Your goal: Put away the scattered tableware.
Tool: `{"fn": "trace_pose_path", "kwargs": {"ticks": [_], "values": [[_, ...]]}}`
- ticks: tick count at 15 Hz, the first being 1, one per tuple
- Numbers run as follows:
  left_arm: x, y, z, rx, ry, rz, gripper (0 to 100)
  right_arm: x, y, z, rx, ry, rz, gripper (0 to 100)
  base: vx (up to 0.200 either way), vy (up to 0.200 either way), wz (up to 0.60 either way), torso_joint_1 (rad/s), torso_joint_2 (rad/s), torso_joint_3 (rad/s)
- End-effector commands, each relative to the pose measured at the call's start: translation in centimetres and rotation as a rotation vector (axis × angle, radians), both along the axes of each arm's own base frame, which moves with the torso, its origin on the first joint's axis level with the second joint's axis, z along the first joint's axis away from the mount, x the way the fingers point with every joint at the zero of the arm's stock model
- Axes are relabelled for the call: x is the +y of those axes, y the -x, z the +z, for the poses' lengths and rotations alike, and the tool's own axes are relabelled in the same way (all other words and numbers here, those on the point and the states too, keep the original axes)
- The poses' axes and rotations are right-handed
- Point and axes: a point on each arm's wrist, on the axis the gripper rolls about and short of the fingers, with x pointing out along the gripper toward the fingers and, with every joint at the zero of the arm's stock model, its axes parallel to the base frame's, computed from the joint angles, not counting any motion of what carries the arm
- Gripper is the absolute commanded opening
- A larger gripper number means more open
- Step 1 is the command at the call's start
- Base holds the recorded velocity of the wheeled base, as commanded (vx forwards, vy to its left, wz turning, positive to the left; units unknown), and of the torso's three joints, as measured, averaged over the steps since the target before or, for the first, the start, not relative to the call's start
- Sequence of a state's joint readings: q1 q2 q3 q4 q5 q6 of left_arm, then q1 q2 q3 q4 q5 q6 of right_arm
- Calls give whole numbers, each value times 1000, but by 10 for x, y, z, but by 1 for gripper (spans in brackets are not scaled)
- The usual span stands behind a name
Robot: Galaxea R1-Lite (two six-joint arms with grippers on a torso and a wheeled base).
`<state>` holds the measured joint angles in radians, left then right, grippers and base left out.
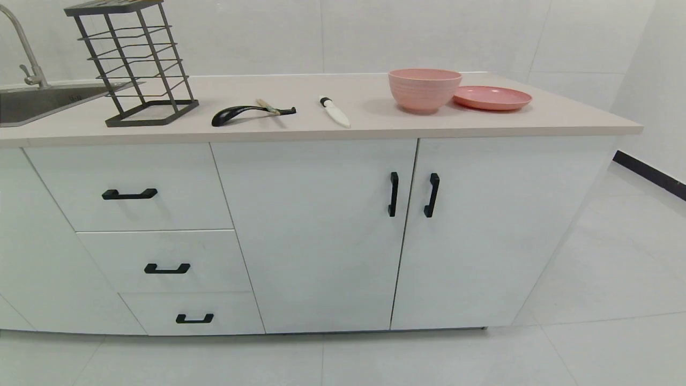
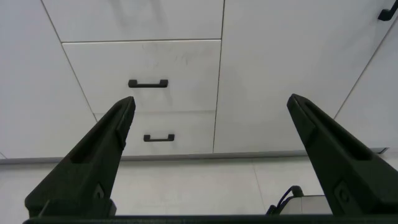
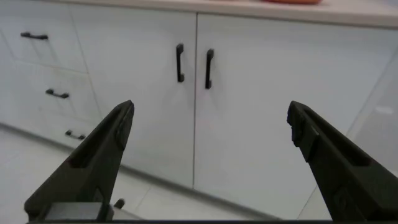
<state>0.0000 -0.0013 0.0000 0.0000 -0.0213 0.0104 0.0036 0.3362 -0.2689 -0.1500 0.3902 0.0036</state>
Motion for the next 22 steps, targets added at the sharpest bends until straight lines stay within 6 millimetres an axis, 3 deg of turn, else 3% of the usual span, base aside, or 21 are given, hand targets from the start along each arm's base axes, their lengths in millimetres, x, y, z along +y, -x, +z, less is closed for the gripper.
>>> {"fn": "trace_pose_path", "kwargs": {"ticks": [1,5,9,12,15,17,18,22], "values": [[0,0,0,1,0,0,100,3,-42,7,208,5,85,100,0,0,0,0,0,0],[0,0,0,1,1,0,100,9,-87,12,322,29,142,100,0,0,0,0,0,0],[0,0,0,0,3,0,100,14,-135,-1,371,120,154,100,0,0,0,0,0,0],[0,0,0,-2,6,-3,100,23,-161,-6,350,135,200,100,0,0,0,0,0,0],[0,0,0,0,7,-3,100,48,-187,-20,345,150,337,100,0,0,0,0,0,0],[0,0,0,0,7,-3,100,52,-199,-23,319,170,359,100,0,0,0,0,0,0],[0,0,0,0,7,-3,100,55,-215,-28,297,178,367,100,0,0,0,0,0,0],[0,0,0,0,4,-12,100,66,-248,-55,251,199,397,100,0,0,0,0,0,0]]}}
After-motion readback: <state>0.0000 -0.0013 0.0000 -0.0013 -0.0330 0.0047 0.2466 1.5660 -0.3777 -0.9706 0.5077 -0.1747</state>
